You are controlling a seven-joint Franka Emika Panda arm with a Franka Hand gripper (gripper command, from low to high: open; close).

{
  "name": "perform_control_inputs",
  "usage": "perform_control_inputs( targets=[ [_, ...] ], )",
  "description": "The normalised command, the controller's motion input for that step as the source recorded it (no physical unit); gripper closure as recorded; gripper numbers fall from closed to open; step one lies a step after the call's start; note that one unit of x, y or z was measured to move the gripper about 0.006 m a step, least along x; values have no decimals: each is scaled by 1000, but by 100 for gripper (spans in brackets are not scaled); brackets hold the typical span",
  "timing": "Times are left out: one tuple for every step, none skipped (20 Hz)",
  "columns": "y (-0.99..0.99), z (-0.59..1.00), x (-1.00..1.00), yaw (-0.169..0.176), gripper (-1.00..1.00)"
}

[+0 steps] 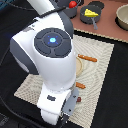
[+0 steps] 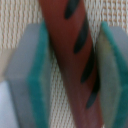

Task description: Interact with the objects in diverse but meaningful ways.

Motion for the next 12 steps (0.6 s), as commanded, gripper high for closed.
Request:
perform_control_inputs(
  targets=[
    [0, 417, 217, 7, 100],
    [0, 429, 209, 0, 100],
    [0, 486, 183, 0, 100],
    [0, 620, 131, 0, 100],
    [40, 791, 71, 0, 100],
    [171, 1000, 14, 0, 100],
    [349, 1000, 0, 0, 100],
    [434, 1000, 0, 0, 100],
    [471, 1000, -94, 0, 100],
    [554, 1000, -186, 5, 100],
    [657, 1000, -203, 5, 100],
    [697, 1000, -211, 1, 100]
  ],
)
